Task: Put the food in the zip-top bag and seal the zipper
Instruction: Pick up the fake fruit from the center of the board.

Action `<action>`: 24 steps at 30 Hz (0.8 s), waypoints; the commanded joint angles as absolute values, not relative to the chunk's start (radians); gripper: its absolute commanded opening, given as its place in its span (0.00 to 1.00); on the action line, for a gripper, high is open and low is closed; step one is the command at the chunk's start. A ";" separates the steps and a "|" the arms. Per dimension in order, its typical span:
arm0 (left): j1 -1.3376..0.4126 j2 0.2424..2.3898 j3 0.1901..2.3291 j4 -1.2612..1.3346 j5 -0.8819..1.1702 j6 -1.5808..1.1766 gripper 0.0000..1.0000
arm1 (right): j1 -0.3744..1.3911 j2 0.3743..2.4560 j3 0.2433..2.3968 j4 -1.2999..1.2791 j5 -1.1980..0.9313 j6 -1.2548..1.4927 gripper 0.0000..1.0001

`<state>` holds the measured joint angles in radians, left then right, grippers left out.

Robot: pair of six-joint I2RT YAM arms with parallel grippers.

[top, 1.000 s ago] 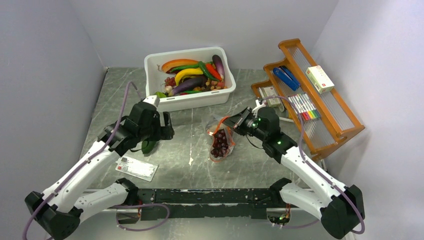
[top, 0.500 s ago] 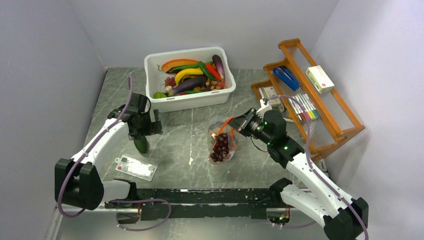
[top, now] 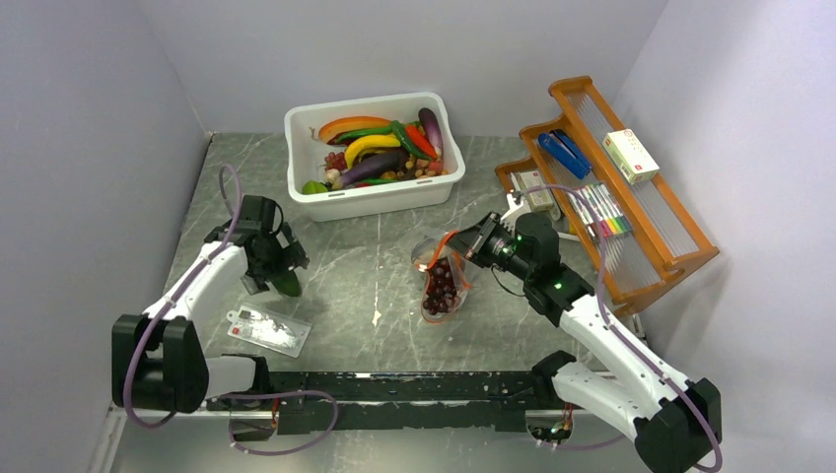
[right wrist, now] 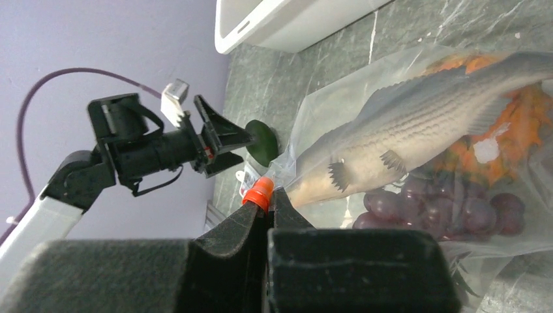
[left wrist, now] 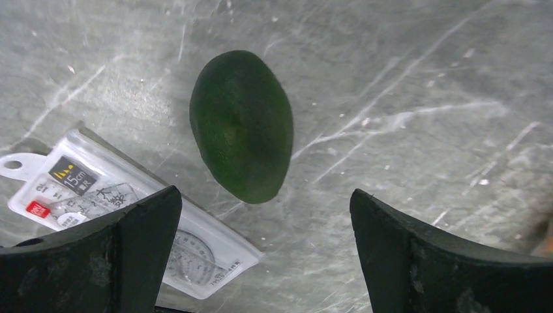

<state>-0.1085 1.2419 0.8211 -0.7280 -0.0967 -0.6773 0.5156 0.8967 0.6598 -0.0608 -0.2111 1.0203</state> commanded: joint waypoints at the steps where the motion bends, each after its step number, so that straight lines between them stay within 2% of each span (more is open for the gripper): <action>1: -0.093 1.302 0.778 -0.685 -0.090 -0.757 0.98 | 0.509 0.895 0.668 -0.002 -0.217 1.007 0.00; 3: -0.088 1.320 0.759 -0.659 -0.096 -0.768 0.95 | 0.508 0.892 0.661 0.002 -0.217 1.010 0.00; 7: -0.086 1.342 0.754 -0.593 -0.098 -0.746 0.79 | 0.508 0.900 0.668 -0.012 -0.220 0.998 0.00; 9: -0.086 1.357 0.756 -0.570 -0.098 -0.721 0.75 | 0.507 0.904 0.677 -0.022 -0.224 0.991 0.00; 14: -0.086 1.419 0.761 -0.534 -0.131 -0.681 0.79 | 0.507 0.912 0.683 -0.024 -0.230 0.991 0.00; 16: -0.086 1.438 0.759 -0.507 -0.129 -0.670 0.74 | 0.508 0.919 0.681 -0.019 -0.232 0.996 0.00; 18: -0.086 1.449 0.775 -0.507 -0.117 -0.653 0.64 | 0.507 0.929 0.684 -0.020 -0.234 0.995 0.00; 21: -0.089 1.424 0.809 -0.541 -0.095 -0.611 0.39 | 0.507 0.933 0.689 -0.033 -0.236 0.995 0.00; 24: -0.127 1.348 0.841 -0.587 -0.082 -0.588 0.32 | 0.507 0.941 0.684 -0.034 -0.239 1.036 0.00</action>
<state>-0.0963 1.4361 0.7750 -0.5571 -0.1047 -0.6415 0.5117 0.9352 0.6601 -0.0578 -0.2295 1.0069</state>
